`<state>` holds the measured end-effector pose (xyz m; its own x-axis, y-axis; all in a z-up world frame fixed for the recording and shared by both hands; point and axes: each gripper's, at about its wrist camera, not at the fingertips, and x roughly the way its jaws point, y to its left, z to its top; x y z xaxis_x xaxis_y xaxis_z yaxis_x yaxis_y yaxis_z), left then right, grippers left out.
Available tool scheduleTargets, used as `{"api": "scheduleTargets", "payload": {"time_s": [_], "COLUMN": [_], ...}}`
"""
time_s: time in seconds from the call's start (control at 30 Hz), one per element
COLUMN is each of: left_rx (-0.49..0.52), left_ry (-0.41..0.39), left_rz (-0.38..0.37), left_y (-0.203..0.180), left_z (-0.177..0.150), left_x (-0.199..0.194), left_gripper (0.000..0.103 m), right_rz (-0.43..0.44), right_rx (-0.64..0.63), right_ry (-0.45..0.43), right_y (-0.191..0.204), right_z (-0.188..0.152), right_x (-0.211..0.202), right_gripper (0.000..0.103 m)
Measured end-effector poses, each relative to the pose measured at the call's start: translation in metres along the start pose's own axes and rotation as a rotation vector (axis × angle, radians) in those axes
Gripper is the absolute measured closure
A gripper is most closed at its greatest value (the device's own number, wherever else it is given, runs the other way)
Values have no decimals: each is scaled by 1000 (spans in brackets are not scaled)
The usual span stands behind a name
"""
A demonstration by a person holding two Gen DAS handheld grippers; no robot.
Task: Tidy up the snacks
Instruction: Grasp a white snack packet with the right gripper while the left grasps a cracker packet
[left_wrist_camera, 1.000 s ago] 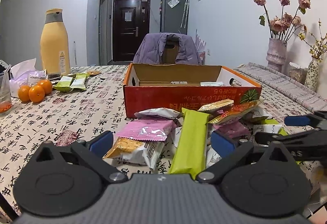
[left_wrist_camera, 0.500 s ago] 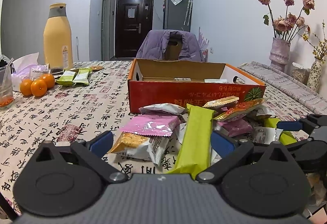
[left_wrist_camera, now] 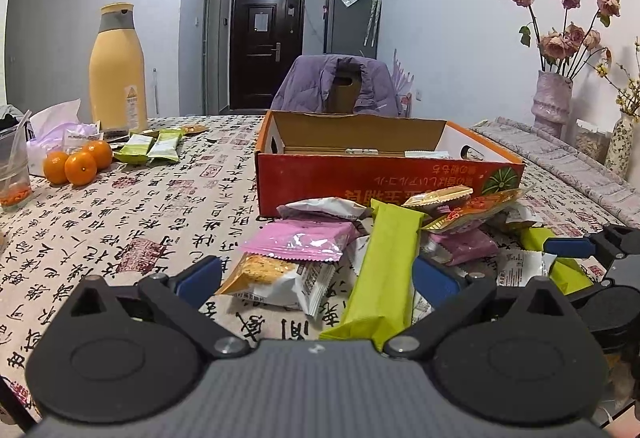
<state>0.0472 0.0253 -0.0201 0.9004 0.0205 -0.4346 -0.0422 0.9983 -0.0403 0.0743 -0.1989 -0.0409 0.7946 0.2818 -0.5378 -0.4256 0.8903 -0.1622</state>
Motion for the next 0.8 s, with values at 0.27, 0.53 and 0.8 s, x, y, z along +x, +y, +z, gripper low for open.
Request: {"api": "scheduleTargets", "payload": {"time_s": [0.27,0.53,0.8], "left_rx": [0,-15,-21], "left_ry": [8,19,26], "left_rz": [7,4,1], "left_y": [0,4,5], "left_z": [-1,-3,-3], "left_x": [0,0,1], "left_gripper": [0,0,0], "right_rz": [50,59,61], "right_rx": [89,125,159], "right_ry": [-5,-9,-29], "right_y": [-5,-3,-6], "right_z": [-4,-6,-5], "right_x": [-3,-7,-15], "right_gripper": [34,46,48]}}
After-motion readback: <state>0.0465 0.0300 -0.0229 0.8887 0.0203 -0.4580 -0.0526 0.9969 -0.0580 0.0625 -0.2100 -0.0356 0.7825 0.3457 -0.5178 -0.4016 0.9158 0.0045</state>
